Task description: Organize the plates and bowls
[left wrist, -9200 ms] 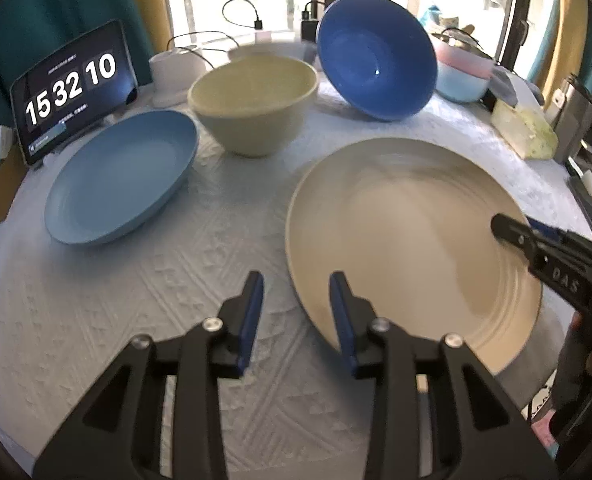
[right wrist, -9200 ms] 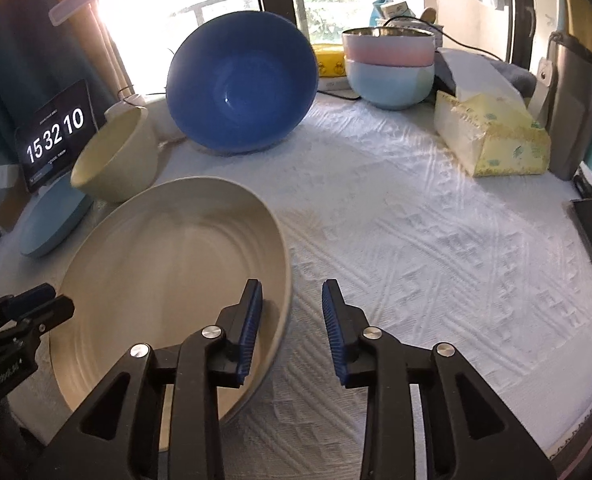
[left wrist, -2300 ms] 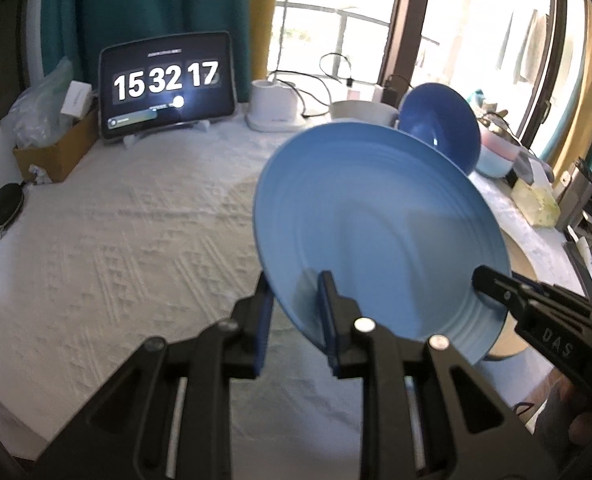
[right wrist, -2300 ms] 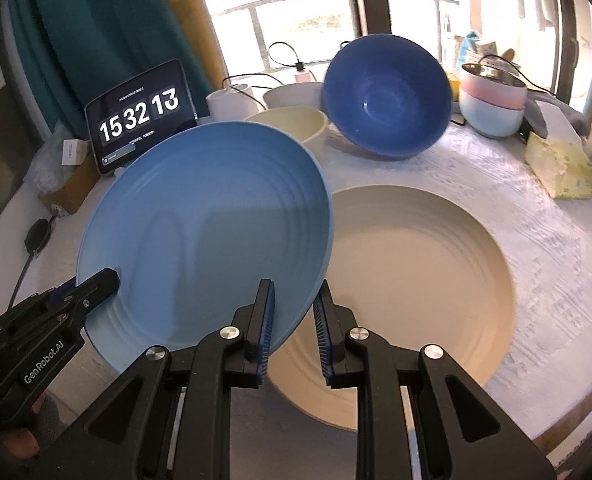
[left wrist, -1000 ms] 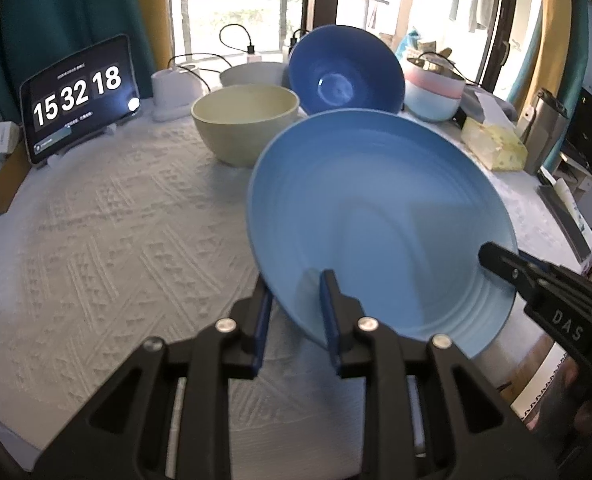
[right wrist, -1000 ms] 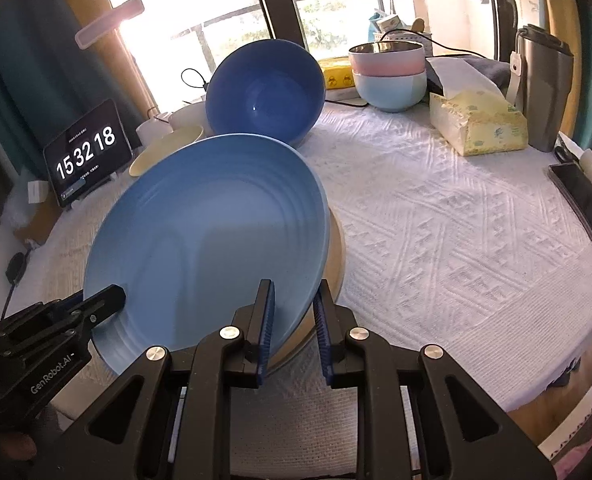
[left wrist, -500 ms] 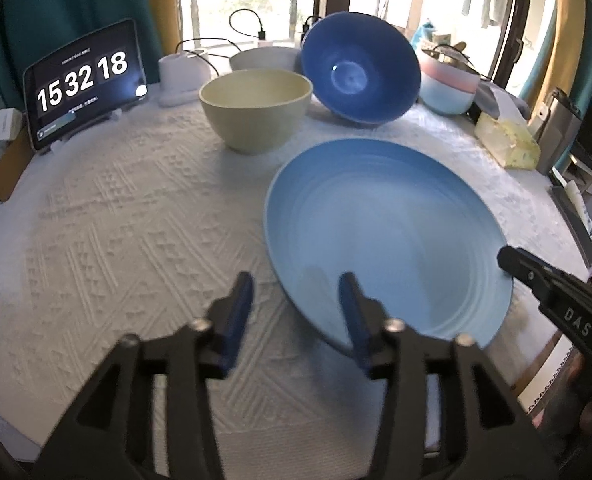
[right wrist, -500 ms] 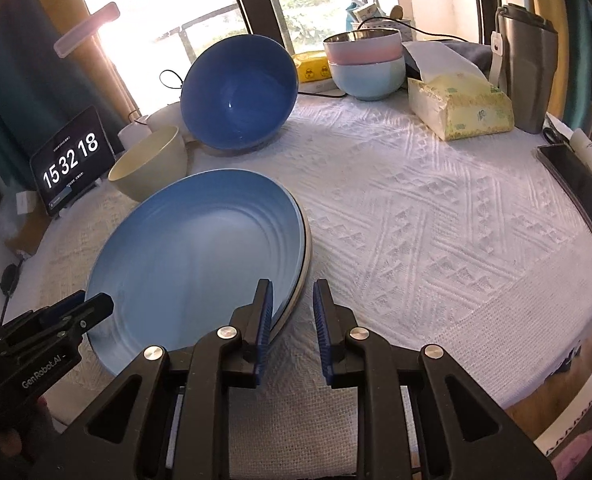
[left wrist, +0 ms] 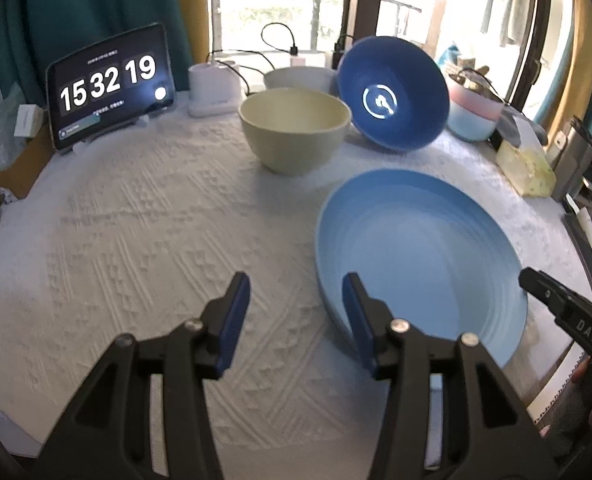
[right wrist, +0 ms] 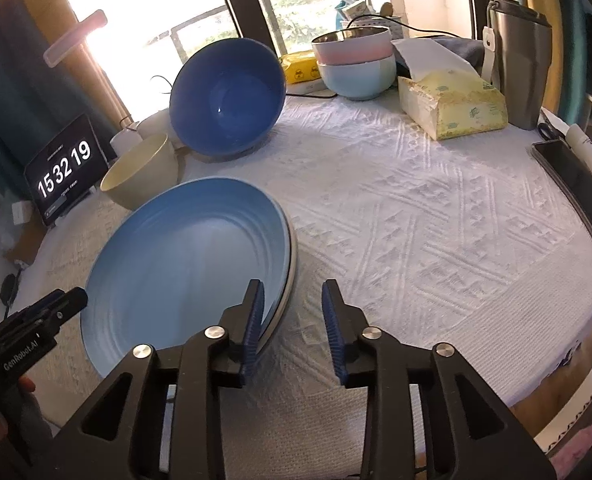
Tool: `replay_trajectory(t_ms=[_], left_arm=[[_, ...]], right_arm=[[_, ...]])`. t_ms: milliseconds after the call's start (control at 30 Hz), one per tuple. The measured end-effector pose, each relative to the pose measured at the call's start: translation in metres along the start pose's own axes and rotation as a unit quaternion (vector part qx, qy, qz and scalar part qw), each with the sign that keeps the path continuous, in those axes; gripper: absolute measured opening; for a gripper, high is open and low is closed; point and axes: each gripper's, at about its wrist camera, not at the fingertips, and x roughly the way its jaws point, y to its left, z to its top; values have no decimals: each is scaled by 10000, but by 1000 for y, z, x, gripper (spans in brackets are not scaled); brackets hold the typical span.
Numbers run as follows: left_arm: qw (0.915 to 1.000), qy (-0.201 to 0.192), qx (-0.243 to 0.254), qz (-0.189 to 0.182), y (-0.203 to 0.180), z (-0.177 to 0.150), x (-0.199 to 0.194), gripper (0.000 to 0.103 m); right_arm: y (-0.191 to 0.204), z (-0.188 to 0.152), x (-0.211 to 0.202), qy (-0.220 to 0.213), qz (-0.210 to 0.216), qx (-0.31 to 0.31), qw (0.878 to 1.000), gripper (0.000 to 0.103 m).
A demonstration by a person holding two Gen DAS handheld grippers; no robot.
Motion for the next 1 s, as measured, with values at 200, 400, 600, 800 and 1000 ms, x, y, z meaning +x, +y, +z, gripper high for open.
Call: replay_trajectory(t_ms=[200, 400, 600, 800, 1000], left_arm=[[9999, 138, 51, -34, -5, 7, 17, 50], [9987, 432, 200, -197, -20, 2, 39, 50], [9981, 425, 419, -121, -36, 2, 47, 50], [9981, 464, 263, -300, -34, 6, 51, 50], [9987, 356, 90, -351, -33, 5, 53, 51]], right_arm=[[-6, 9, 2, -7, 17, 74, 10000, 37], [-10, 13, 8, 47, 185, 157, 9997, 46], [-13, 15, 22, 203, 279, 196, 9992, 46], [-15, 20, 37, 345, 526, 248, 9977, 46], [-12, 21, 45, 403, 840, 253, 9953, 46]])
